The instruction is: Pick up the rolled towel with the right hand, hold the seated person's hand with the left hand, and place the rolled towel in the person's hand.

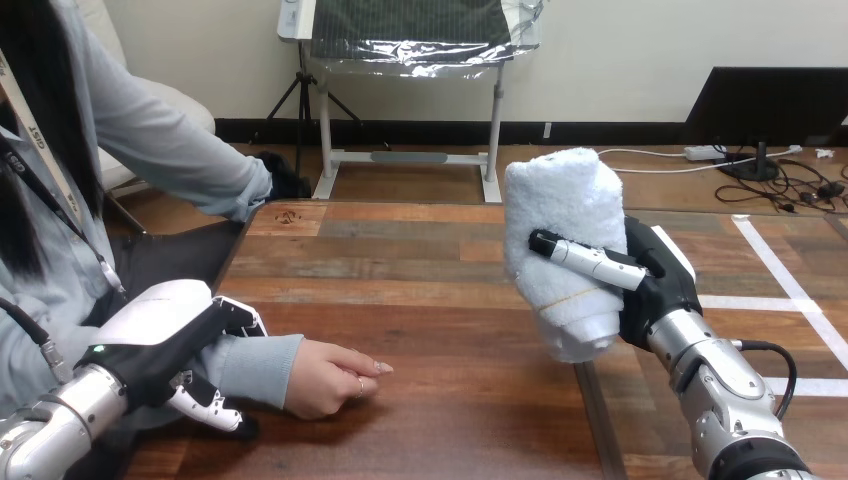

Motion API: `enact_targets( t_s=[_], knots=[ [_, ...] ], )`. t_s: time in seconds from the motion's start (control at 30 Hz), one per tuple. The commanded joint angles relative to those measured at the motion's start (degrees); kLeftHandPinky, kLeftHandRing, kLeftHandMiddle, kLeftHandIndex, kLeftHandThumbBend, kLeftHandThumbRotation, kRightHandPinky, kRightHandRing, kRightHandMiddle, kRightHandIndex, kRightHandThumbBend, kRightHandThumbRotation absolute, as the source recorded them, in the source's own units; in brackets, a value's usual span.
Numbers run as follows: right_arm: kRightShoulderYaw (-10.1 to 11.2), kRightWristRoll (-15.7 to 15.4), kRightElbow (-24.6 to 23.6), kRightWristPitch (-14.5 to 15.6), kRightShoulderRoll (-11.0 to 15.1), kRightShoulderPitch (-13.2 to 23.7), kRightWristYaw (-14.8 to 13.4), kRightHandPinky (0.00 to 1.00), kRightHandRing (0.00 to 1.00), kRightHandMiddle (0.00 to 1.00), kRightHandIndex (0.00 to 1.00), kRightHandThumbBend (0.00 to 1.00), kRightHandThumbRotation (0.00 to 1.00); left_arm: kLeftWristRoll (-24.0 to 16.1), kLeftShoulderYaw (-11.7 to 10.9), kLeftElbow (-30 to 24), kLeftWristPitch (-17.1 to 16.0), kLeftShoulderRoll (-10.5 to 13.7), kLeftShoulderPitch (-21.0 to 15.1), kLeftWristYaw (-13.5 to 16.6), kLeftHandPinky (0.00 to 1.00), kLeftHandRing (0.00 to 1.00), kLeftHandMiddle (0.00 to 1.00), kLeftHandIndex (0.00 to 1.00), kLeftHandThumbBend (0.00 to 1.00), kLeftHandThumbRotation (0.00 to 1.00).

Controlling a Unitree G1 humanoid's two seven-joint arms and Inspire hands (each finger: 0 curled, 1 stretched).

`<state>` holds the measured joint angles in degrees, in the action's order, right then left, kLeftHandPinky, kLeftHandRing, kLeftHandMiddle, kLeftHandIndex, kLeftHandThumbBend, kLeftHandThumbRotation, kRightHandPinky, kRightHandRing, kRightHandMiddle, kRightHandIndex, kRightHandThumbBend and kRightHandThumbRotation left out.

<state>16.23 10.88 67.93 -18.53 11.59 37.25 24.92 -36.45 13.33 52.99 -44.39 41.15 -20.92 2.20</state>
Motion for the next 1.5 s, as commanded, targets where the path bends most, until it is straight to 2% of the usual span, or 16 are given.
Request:
enact_targets(
  t_s=[0.0,0.3,0.6,0.7,0.83,1.1,1.2,1.3,1.47],
  knots=[
    [0.3,1.0,-3.1,-0.7,0.4,3.3,0.5,0.31,0.39,0.47,0.45,0.70,0.00,0.5,0.5,-1.0,-1.0,0.2,-3.9,1.0,0.45,0.48,0.51,0.51,0.85,0.00],
    [-0.4,0.4,-2.6,-0.2,0.1,3.2,0.4,0.30,0.39,0.46,0.44,0.71,0.00,1.3,0.0,-2.2,-0.8,0.2,-3.9,0.4,0.43,0.47,0.50,0.50,0.83,0.00],
    [-1.1,-0.2,-1.6,-1.4,-0.2,3.0,1.3,0.31,0.39,0.46,0.45,0.70,0.00,1.3,-0.3,-3.4,-1.2,0.2,-4.2,1.2,0.41,0.45,0.49,0.48,0.82,0.00],
    [-1.2,-0.4,-1.7,-1.1,-0.4,2.9,1.0,0.32,0.39,0.46,0.45,0.71,0.00,2.5,-0.8,-3.4,-1.4,0.0,-4.4,0.1,0.40,0.44,0.48,0.47,0.81,0.00],
    [-1.7,-0.9,-1.5,-1.0,-0.5,2.9,1.0,0.33,0.40,0.47,0.45,0.70,0.00,1.8,-0.6,-4.5,-0.8,0.2,-4.6,0.6,0.39,0.43,0.48,0.47,0.80,0.00],
    [-2.8,-2.0,-1.3,-1.5,-0.7,2.7,0.9,0.33,0.41,0.47,0.45,0.70,0.00,2.3,-0.8,-4.9,-2.2,0.2,-5.1,0.8,0.38,0.42,0.47,0.47,0.80,0.00],
    [-2.3,-1.2,-1.3,0.1,-1.1,2.9,1.3,0.33,0.41,0.47,0.45,0.71,0.00,2.5,-0.8,-5.6,-1.5,0.4,-5.5,-0.4,0.37,0.42,0.47,0.47,0.80,0.00],
    [-3.3,-2.6,-1.2,-1.0,-1.0,2.7,0.1,0.33,0.40,0.47,0.45,0.71,0.00,3.1,-0.9,-5.3,-2.2,0.3,-5.9,-0.8,0.37,0.41,0.47,0.47,0.80,0.00],
    [-3.6,-2.8,-1.3,-0.3,-1.4,2.7,0.1,0.33,0.40,0.47,0.45,0.72,0.00,2.8,-0.9,-5.5,-2.6,0.4,-6.8,-0.4,0.36,0.41,0.46,0.46,0.80,0.00]
  ],
)
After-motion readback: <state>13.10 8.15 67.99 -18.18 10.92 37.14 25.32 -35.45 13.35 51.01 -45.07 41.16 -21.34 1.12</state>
